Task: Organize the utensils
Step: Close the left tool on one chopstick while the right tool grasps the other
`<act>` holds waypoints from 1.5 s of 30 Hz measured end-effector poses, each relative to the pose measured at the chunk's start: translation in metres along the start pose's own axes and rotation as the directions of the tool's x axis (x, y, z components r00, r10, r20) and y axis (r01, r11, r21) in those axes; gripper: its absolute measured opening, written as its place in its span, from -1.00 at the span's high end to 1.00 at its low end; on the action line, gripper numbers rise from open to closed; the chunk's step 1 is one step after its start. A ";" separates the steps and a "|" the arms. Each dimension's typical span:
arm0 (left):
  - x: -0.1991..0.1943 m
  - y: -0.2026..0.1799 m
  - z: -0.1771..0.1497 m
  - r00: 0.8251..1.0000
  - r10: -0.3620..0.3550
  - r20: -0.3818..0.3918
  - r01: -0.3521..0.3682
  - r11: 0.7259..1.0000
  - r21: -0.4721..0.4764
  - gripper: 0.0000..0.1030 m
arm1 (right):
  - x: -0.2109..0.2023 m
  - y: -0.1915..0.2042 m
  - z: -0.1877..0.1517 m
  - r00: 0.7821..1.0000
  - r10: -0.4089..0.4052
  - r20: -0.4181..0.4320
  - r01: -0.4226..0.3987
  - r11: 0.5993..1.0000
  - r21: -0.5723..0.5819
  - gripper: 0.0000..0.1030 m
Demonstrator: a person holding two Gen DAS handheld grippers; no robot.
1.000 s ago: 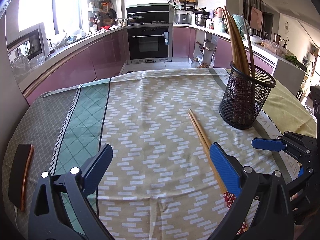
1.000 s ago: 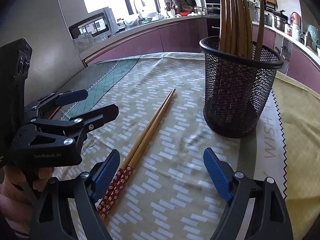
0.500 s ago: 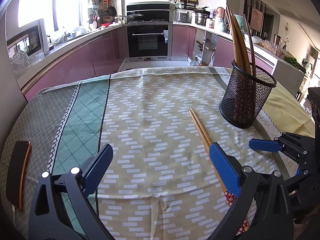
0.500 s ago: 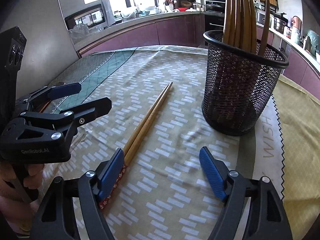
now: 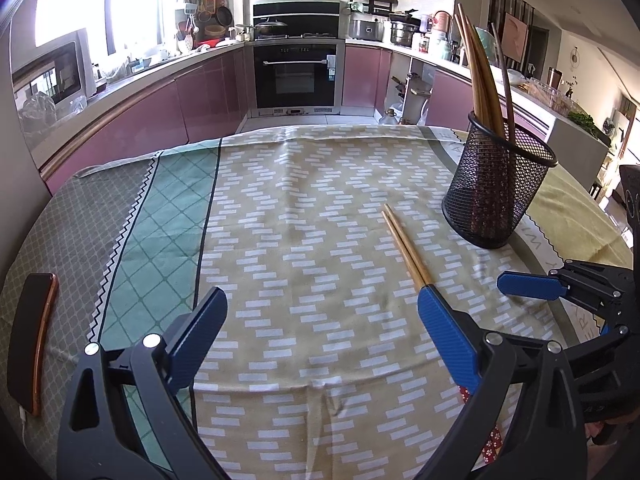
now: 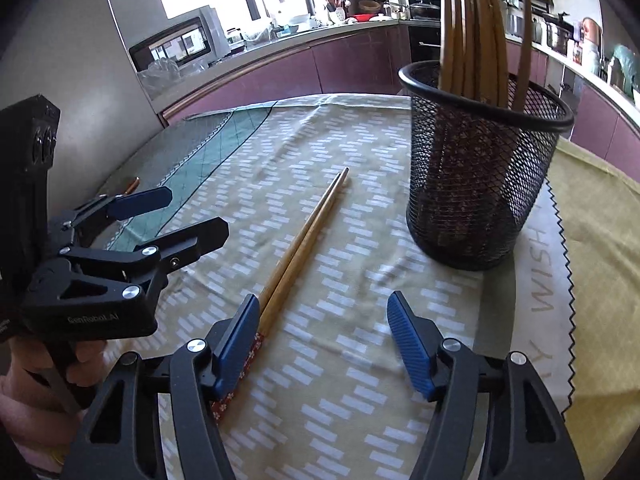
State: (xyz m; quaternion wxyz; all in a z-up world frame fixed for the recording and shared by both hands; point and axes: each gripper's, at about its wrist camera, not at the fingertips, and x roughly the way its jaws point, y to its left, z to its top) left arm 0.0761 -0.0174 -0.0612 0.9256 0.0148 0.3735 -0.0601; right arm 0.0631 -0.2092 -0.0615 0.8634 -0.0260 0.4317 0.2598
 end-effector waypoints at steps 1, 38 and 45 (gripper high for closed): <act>0.000 0.001 -0.001 1.000 0.001 -0.001 -0.001 1.000 -0.001 -0.83 | 0.001 0.002 0.000 1.000 0.005 -0.002 -0.005 1.000 -0.007 -0.25; 0.034 -0.053 0.001 0.985 -0.089 -0.146 0.110 0.983 0.149 0.19 | 0.012 -0.013 0.022 0.998 -0.052 -0.039 0.049 0.996 -0.077 0.45; 0.033 -0.058 0.002 0.985 -0.099 -0.144 0.121 0.981 0.152 0.61 | 0.015 -0.013 0.024 0.998 -0.051 -0.034 0.049 0.996 -0.073 0.75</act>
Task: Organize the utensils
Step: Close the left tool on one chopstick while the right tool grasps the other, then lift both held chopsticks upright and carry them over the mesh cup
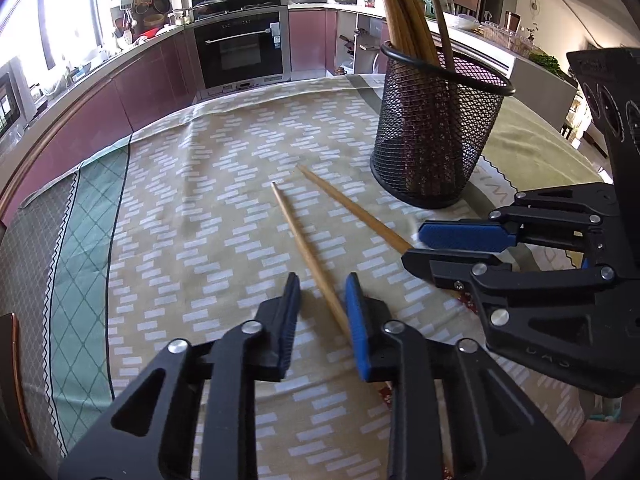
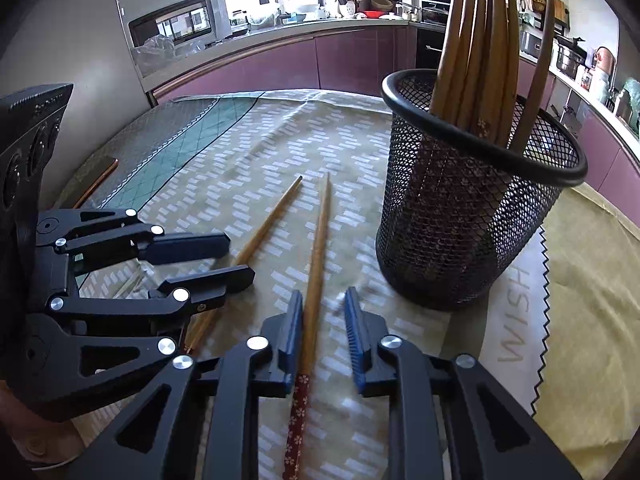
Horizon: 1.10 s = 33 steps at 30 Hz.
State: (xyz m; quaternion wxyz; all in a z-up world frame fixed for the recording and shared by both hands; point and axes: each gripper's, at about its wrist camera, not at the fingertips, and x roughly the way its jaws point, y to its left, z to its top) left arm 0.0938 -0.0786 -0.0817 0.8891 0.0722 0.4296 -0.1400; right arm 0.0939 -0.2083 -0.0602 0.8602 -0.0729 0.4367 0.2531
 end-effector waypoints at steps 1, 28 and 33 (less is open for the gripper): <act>0.000 -0.001 0.000 1.000 -0.001 0.001 0.001 1.000 -0.001 0.67 | 0.000 -0.001 -0.001 1.000 0.006 0.000 -0.006 1.000 0.007 0.83; -0.026 0.012 0.001 0.997 -0.064 0.047 0.068 0.995 -0.079 0.84 | -0.037 -0.019 -0.013 0.972 0.206 0.110 -0.218 0.969 0.116 0.89; -0.036 0.012 0.004 0.993 -0.090 0.076 0.096 0.991 -0.088 0.84 | -0.051 -0.019 -0.012 0.964 0.220 0.148 -0.236 0.966 0.106 0.89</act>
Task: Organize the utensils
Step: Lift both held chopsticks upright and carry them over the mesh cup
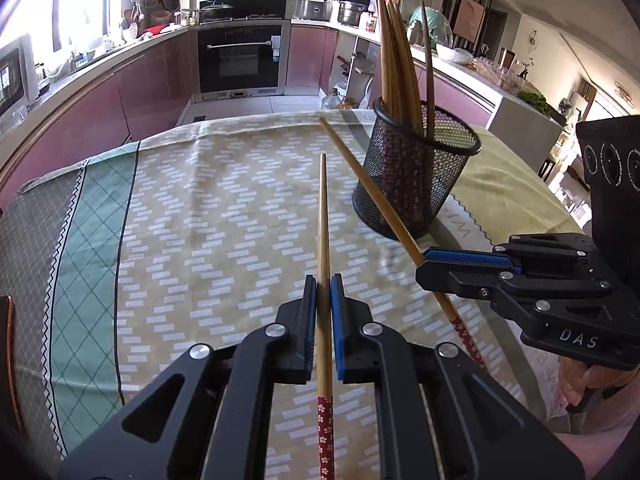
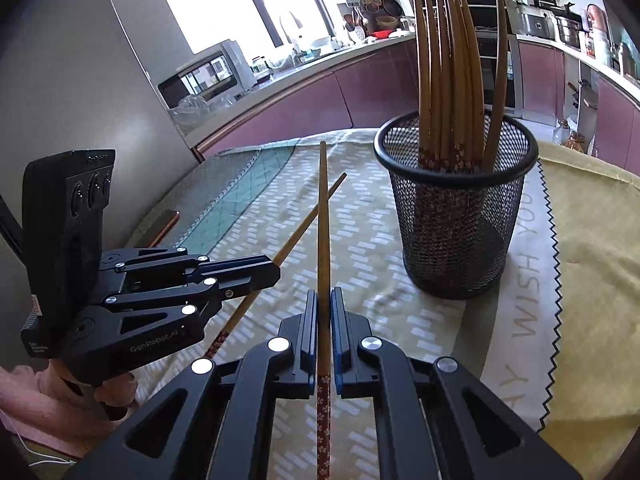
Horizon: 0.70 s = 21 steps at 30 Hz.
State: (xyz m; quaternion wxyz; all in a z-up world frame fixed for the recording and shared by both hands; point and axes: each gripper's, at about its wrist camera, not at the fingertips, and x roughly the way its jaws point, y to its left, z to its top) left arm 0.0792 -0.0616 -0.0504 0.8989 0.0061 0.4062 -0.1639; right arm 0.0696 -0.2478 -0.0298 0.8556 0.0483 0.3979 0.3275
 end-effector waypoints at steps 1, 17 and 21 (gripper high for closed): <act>-0.002 -0.001 0.001 1.000 -0.006 0.007 0.006 1.000 -0.001 0.84 | -0.001 0.001 0.002 1.000 0.002 0.006 -0.002 1.000 -0.001 0.89; -0.032 -0.004 0.018 0.989 -0.108 0.100 0.110 0.994 -0.021 0.85 | -0.043 -0.006 0.008 0.992 -0.010 0.127 0.010 1.000 -0.002 0.89; -0.036 -0.004 0.021 0.986 -0.121 0.112 0.124 0.992 -0.021 0.85 | -0.050 -0.009 0.009 0.989 -0.014 0.146 0.015 1.000 0.001 0.89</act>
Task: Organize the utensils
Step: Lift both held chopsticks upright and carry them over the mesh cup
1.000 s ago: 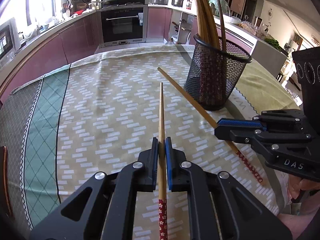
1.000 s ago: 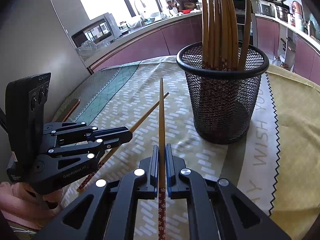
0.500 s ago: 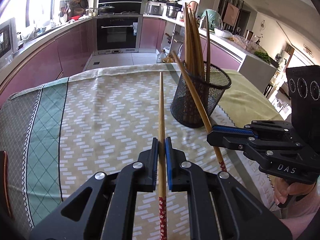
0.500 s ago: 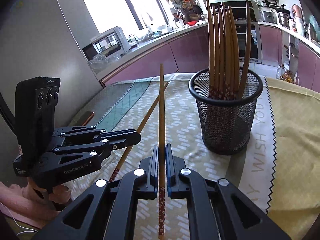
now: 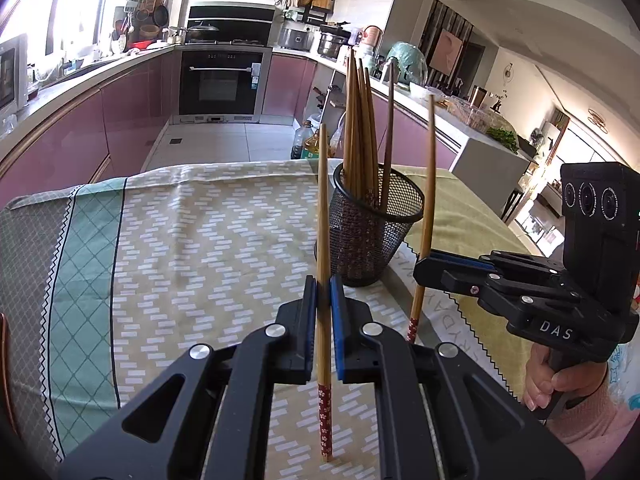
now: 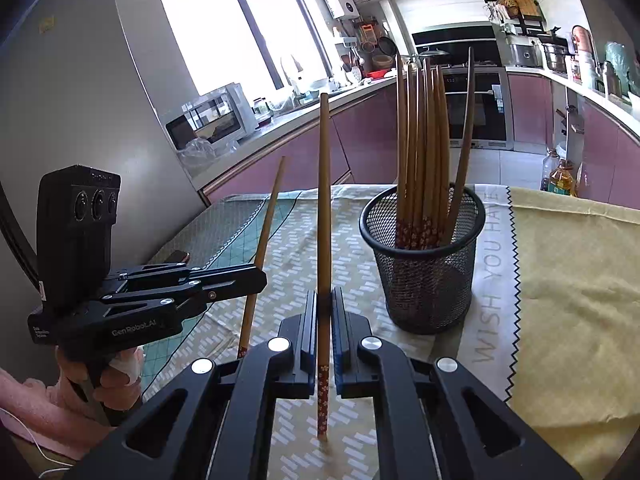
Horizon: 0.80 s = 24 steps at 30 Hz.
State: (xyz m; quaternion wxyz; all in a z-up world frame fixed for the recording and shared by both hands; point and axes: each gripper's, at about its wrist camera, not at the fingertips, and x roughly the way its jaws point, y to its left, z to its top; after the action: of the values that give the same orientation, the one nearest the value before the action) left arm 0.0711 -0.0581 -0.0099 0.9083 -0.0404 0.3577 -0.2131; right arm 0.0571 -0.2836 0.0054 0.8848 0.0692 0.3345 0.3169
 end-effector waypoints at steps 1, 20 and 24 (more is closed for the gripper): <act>0.000 0.000 0.001 1.000 -0.002 0.003 0.002 1.000 0.000 0.85 | -0.002 0.000 0.001 1.000 -0.002 0.006 0.002 1.000 0.000 0.89; -0.020 -0.007 0.023 0.996 -0.043 0.084 0.042 0.999 0.014 0.85 | -0.028 -0.011 0.022 0.995 -0.028 0.097 0.028 1.000 0.004 0.89; -0.027 -0.008 0.033 0.992 -0.063 0.105 0.062 0.998 0.014 0.85 | -0.034 -0.013 0.030 0.992 -0.034 0.120 0.034 0.999 0.003 0.89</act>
State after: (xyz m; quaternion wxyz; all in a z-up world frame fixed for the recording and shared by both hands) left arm 0.0727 -0.0564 0.0334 0.9189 -0.0582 0.3067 -0.2410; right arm 0.0633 -0.3116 0.0426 0.9085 0.0829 0.2822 0.2967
